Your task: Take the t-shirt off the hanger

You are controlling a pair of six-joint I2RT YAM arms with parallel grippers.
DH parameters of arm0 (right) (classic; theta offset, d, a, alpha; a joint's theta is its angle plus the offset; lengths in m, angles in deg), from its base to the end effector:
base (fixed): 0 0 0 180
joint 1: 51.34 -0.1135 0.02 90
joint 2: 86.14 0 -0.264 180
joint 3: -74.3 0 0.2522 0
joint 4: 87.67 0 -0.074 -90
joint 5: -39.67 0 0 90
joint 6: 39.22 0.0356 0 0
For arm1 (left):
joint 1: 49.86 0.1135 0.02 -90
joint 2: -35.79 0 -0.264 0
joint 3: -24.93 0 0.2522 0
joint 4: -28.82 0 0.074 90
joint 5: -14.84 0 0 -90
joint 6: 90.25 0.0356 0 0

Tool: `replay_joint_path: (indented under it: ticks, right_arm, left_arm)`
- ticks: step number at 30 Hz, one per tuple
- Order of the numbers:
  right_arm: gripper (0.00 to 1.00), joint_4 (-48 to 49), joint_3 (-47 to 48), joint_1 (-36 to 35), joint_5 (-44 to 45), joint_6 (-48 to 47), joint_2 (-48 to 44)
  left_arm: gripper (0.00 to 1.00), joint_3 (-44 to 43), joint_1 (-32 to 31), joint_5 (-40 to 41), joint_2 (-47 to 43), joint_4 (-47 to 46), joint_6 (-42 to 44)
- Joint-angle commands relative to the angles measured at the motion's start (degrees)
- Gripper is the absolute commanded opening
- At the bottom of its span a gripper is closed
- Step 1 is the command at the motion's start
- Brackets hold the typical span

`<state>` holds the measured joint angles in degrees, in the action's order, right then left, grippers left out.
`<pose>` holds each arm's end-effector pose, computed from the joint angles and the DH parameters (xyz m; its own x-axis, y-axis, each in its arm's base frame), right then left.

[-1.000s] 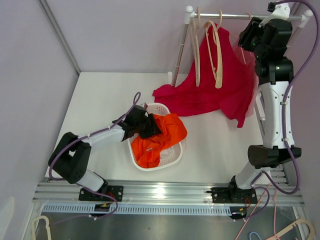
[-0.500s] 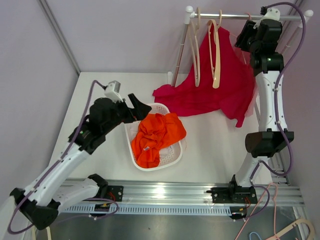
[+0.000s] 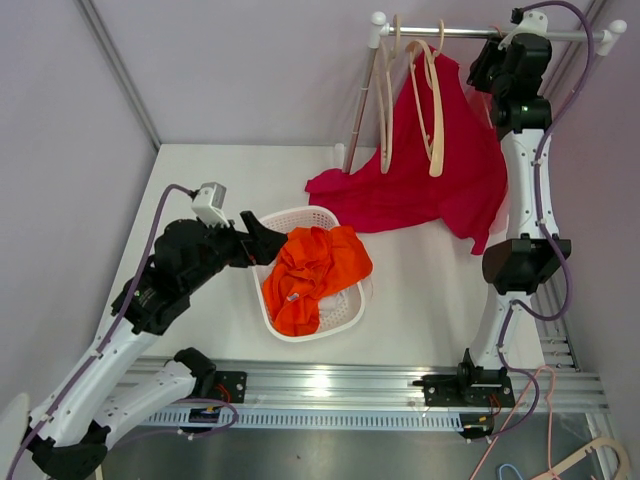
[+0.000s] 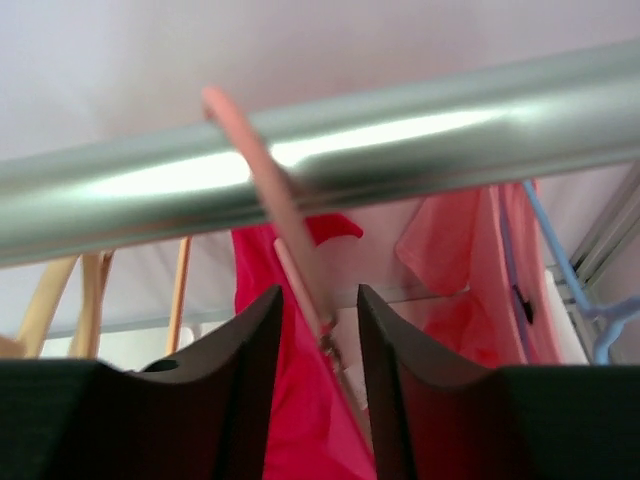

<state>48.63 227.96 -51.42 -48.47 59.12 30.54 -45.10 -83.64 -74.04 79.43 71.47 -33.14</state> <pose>0.4488 -0.0005 0.4883 -0.1113 0.1448 -0.9832 0.0475 0.9890 0.1403 0.1334 -0.0884 0.3771 -0.4888 -0.3262 -0.8091 0.3273 0.7911 -0.5167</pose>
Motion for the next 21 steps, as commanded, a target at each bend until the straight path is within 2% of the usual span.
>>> replay_joint_path:
  ticks: [1,3,4,6,12,21]
  right_arm:
    - [0.35,2.8,3.5,1.2,-1.3,0.1,1.8]
    - [0.23,1.9,4.0,1.1,-1.2,0.4,2.0]
    - [0.11,1.6,3.9,1.1,-1.2,0.8,1.6]
    - [0.0,0.8,4.1,1.1,-1.2,1.2,1.2]
    - [0.0,0.8,5.2,1.1,-2.8,2.5,-4.2]
    - [0.0,0.3,5.9,1.1,-3.0,3.4,-12.3]
  left_arm:
    - [0.99,0.9,-0.3,0.1,-1.4,0.6,2.4]
    - [0.99,1.0,-0.3,0.0,-1.3,0.7,2.5]
    - [0.99,0.9,-0.4,-0.1,-1.2,0.6,2.5]
    - [0.99,0.9,-0.4,-0.3,-1.1,0.4,2.5]
    - [0.99,0.8,-0.7,-4.3,-0.6,-2.1,3.6]
    - [0.99,-2.5,-0.8,-6.0,-6.4,-1.9,9.7]
